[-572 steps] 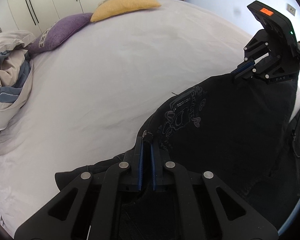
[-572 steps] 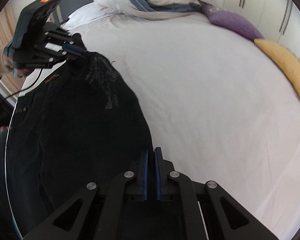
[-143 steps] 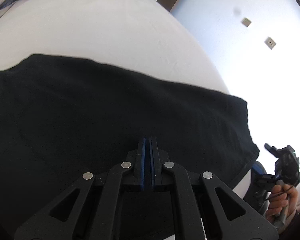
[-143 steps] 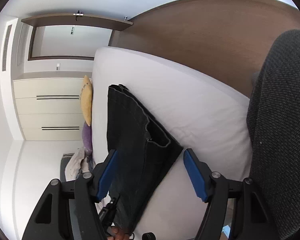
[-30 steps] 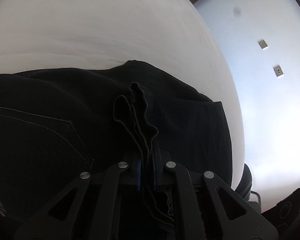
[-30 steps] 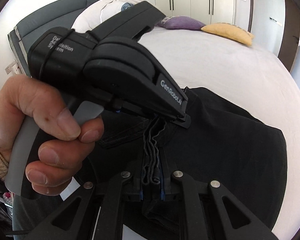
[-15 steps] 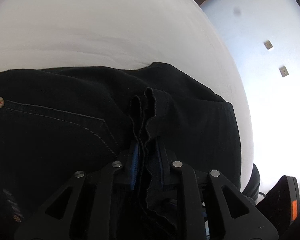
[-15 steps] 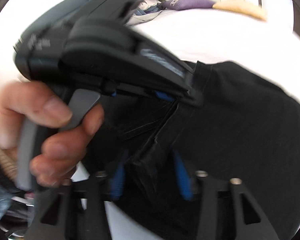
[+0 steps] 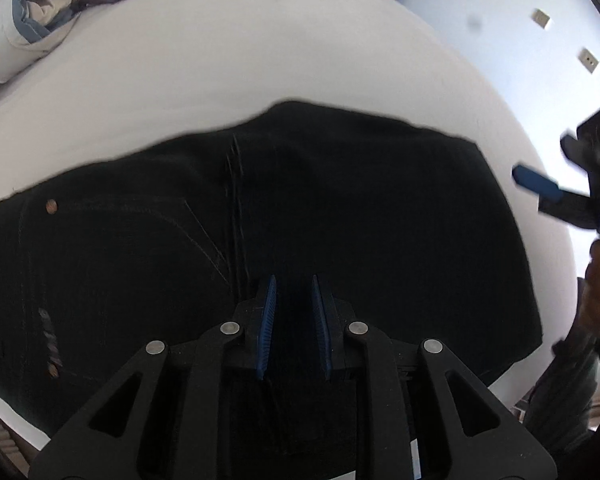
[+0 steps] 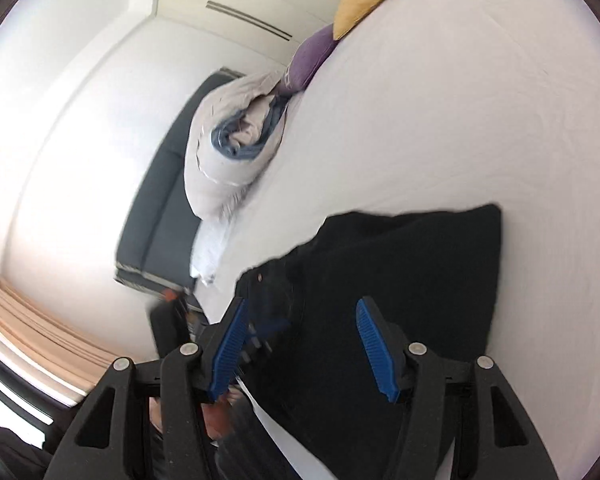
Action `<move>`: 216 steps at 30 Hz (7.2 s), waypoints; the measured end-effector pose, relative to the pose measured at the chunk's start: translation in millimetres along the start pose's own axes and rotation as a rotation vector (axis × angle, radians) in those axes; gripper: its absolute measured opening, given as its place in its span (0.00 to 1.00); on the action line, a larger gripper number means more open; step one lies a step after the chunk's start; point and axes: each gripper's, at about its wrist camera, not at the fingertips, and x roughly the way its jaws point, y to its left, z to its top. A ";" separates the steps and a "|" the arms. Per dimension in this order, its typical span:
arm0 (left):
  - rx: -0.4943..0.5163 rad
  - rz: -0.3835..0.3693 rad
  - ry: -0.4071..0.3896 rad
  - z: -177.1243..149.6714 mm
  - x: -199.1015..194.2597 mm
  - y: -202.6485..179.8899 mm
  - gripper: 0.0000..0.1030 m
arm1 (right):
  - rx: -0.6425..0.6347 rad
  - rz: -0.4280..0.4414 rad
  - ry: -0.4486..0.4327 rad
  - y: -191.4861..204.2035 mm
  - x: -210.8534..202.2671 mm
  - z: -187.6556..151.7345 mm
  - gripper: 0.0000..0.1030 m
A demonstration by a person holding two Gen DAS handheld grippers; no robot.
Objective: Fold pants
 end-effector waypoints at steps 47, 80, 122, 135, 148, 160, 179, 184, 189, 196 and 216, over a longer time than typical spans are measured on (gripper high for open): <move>-0.188 -0.010 -0.182 -39.6 -36.4 13.7 0.18 | 0.181 0.098 0.021 -33.8 48.0 -29.6 0.80; -1.206 -0.556 -0.515 -184.6 -52.7 278.4 0.73 | 0.122 -0.020 0.039 -21.0 61.7 -57.0 0.77; -0.038 0.127 -0.404 -24.0 -108.7 -0.6 0.08 | 0.127 0.053 0.179 25.1 130.0 -19.4 0.81; 0.327 0.266 -0.255 -72.7 -32.5 -105.9 0.08 | 0.222 0.066 0.206 1.0 147.0 -10.4 0.88; 0.718 0.534 -0.296 -129.9 -10.5 -208.9 0.08 | 0.029 -0.144 0.347 42.9 149.7 -7.3 0.73; 0.830 0.540 -0.340 -159.3 -17.0 -246.5 0.08 | -0.031 -0.214 0.235 24.9 88.3 -13.0 0.13; 0.895 0.399 -0.326 -173.6 -14.0 -285.4 0.08 | 0.079 -0.240 0.088 -12.5 20.3 -38.8 0.13; 0.889 0.413 -0.285 -184.8 0.2 -290.1 0.11 | 0.135 -0.236 0.096 -37.6 36.5 -45.9 0.15; 0.805 0.336 -0.249 -182.6 -21.2 -284.4 0.13 | 0.123 -0.231 0.099 -38.3 38.8 -44.7 0.15; 0.639 0.231 -0.302 -168.3 -81.1 -228.2 0.83 | 0.139 -0.241 0.085 -37.5 27.7 -44.1 0.40; -0.038 -0.252 -0.118 -48.8 -19.8 -43.6 0.86 | 0.037 -0.038 0.149 -10.4 54.2 -92.1 0.43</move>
